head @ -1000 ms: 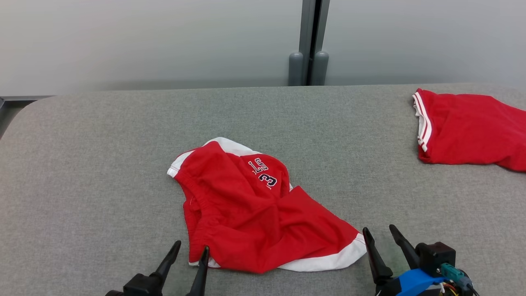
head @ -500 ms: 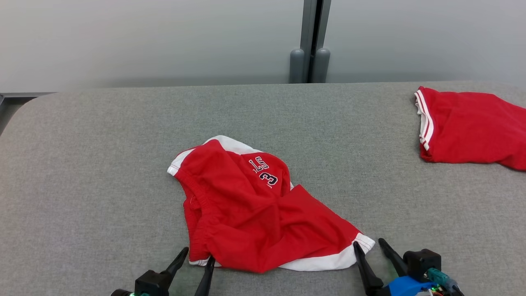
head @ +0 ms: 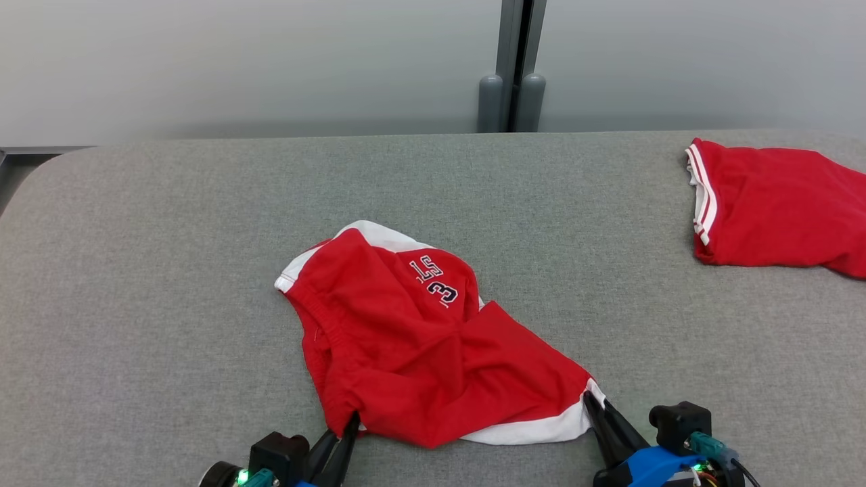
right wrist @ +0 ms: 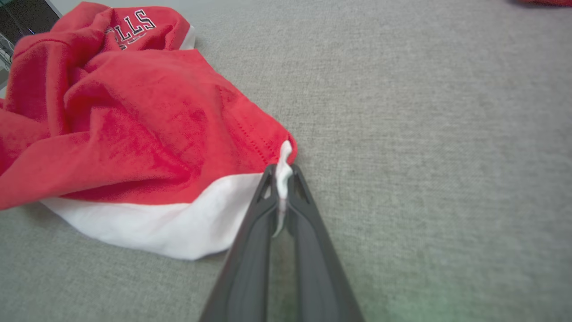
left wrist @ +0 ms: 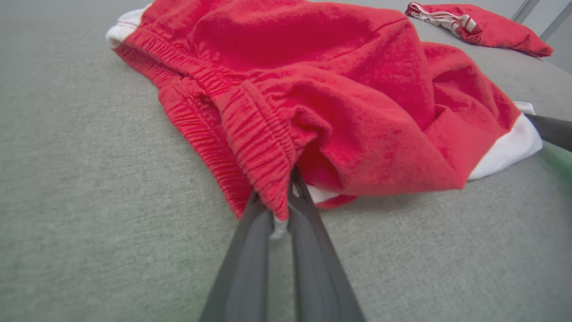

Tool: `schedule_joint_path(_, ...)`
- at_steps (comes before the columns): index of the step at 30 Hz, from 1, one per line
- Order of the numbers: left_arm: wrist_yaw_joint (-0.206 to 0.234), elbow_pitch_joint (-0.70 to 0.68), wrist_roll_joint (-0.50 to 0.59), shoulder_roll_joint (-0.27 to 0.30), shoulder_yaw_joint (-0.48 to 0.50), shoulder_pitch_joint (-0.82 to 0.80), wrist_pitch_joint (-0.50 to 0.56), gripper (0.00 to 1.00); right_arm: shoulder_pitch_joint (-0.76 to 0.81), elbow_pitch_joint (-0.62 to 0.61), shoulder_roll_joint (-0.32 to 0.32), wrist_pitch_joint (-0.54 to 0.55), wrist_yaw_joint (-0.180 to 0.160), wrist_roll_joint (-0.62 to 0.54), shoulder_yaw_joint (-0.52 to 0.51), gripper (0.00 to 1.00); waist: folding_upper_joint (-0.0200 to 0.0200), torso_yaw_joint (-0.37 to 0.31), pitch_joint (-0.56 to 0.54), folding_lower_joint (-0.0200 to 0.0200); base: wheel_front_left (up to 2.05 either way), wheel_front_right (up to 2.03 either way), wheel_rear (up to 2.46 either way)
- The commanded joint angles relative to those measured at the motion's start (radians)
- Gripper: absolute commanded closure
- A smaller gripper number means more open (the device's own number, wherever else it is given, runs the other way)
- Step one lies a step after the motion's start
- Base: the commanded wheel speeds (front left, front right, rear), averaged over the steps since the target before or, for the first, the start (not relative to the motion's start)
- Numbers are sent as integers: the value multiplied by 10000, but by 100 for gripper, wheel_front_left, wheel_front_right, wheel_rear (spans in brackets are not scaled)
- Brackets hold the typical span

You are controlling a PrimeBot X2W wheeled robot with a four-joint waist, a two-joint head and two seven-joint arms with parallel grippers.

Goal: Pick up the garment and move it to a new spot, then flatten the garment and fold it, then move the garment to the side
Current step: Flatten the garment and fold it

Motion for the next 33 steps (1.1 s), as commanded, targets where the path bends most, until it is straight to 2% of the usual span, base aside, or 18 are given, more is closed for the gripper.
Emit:
schedule_joint_path(1, -11, -133, -30, 33, -88, -171, -25, 100, 84, -73, -17, 13, 6, -57, -43, 100, 0, 3, -28, 0, 0, 0, 0)
schedule_joint_path(10, -11, -2050, 250, 526, -1215, -191, -25, 100, 230, -1706, -17, 7, 6, -343, -430, 100, 0, -25, -101, 0, 0, 0, 0)
schedule_joint_path(19, -11, -3951, 96, 1155, -751, -988, -23, 100, -685, -3195, -14, 5, 6, 99, -493, 100, 0, -139, 166, 0, 0, 0, 0)
schedule_joint_path(23, -11, -4488, -135, 1538, -328, -1795, -25, 100, -1580, -3559, -15, 20, 6, 194, -529, 100, 0, -238, 451, 0, 0, 0, 0)
schedule_joint_path(27, -11, -4706, -439, 1917, -312, -3187, -25, 100, -3014, -3652, -15, 83, 6, 209, -512, 100, 0, -290, 915, 0, 0, 0, 0)
schedule_joint_path(29, -11, -4600, -836, 2304, -380, -4468, -25, 100, -4369, -3576, -17, 247, 6, 567, -527, 100, 0, -394, 1424, 0, 0, 0, 0)
schedule_joint_path(30, -11, -4600, -836, 2304, -380, -4468, -25, 100, -4369, -3576, -17, 247, 6, 567, -527, 100, 0, -394, 1424, 0, 0, 0, 0)
schedule_joint_path(33, -11, -4292, -1483, 2535, -590, -5997, 20, 100, -5984, -3193, -21, 387, 6, 886, -630, 100, 0, -426, 2032, 0, 0, 0, 0)
